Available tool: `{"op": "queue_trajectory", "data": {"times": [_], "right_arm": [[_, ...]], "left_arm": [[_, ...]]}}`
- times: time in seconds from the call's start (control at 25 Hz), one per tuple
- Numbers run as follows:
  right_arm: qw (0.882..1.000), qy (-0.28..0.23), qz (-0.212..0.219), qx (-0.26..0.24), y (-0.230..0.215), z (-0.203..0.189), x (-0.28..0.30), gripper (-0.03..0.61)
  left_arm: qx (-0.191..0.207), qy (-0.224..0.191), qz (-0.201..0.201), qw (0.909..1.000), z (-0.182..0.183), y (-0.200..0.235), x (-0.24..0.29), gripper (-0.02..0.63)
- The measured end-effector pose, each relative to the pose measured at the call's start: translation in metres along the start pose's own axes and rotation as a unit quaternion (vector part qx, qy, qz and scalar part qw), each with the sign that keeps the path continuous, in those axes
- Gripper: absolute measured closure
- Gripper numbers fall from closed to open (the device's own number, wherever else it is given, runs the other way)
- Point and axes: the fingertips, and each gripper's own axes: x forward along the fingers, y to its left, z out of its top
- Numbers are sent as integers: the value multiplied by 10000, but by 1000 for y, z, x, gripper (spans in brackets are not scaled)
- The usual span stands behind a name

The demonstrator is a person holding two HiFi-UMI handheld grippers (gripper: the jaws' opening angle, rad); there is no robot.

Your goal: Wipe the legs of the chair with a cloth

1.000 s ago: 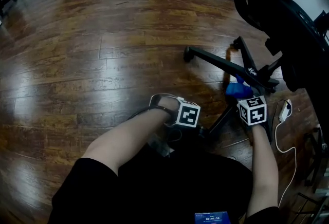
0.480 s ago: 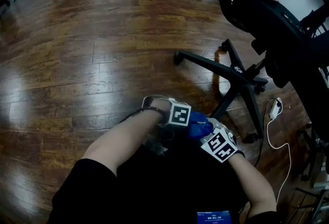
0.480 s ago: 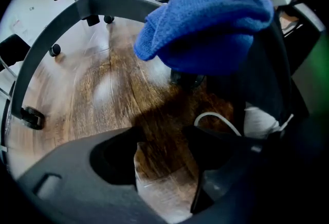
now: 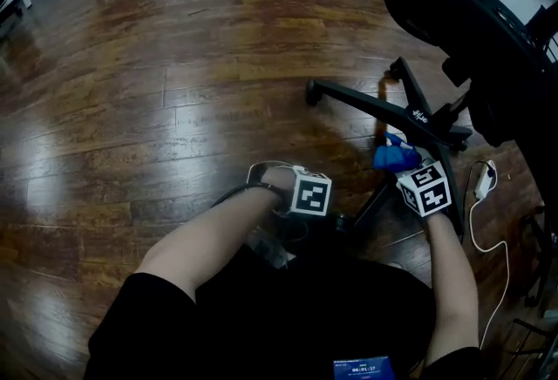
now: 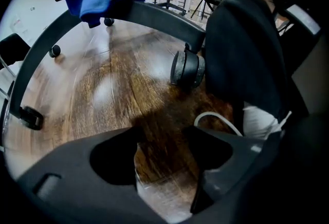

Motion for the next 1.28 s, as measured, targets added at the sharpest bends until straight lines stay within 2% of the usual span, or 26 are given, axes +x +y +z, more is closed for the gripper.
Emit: {"op": "queue_trajectory", "data": {"times": [0.08,0.16,0.28,0.36,0.52,0.6,0.64,0.72,0.76,0.88,0.96,1.04,1.16,1.28], "right_arm": [[9989,46,-369,288,-36,3,5,486],[9971,166,-623,404,-50,4,9,486],[9958,262,-875,108,-44,4,10,491],[9967,284,-756,23,-28,3,7,491],[9972,543,107,-495,52,-5,-3,491],[9930,611,465,-901,97,-8,-10,491],[9906,612,553,-1087,113,-7,-13,491],[9858,648,614,-1424,132,-7,-16,491],[9833,723,649,-1537,137,-8,-16,491],[9790,931,785,-1633,145,-11,-15,491],[9793,910,804,-1622,146,-10,-15,491],[9795,884,809,-1619,147,-10,-17,491],[9799,837,789,-1632,147,-10,-20,490],[9806,827,723,-1625,145,-7,-17,489]], "left_arm": [[30,-44,8,10000,2,1,0,296],[82,-104,42,9999,5,3,1,297],[24,-58,40,10000,-1,3,-1,296],[9,-113,9,9999,-4,2,-2,297],[103,-296,-75,9995,-12,0,-5,298],[117,-778,251,9966,-4,18,-23,297],[87,-1161,591,9914,4,36,-40,296],[56,-1749,1403,9745,18,82,-80,296],[111,-1857,1724,9673,22,103,-95,296],[193,-1881,2300,9546,29,161,-116,292],[66,-2038,2563,9448,38,201,-125,248],[54,-1958,2792,9400,45,238,-124,216],[197,-1542,3056,9394,48,285,-112,216],[287,-1130,2919,9493,47,308,-88,218]]}}
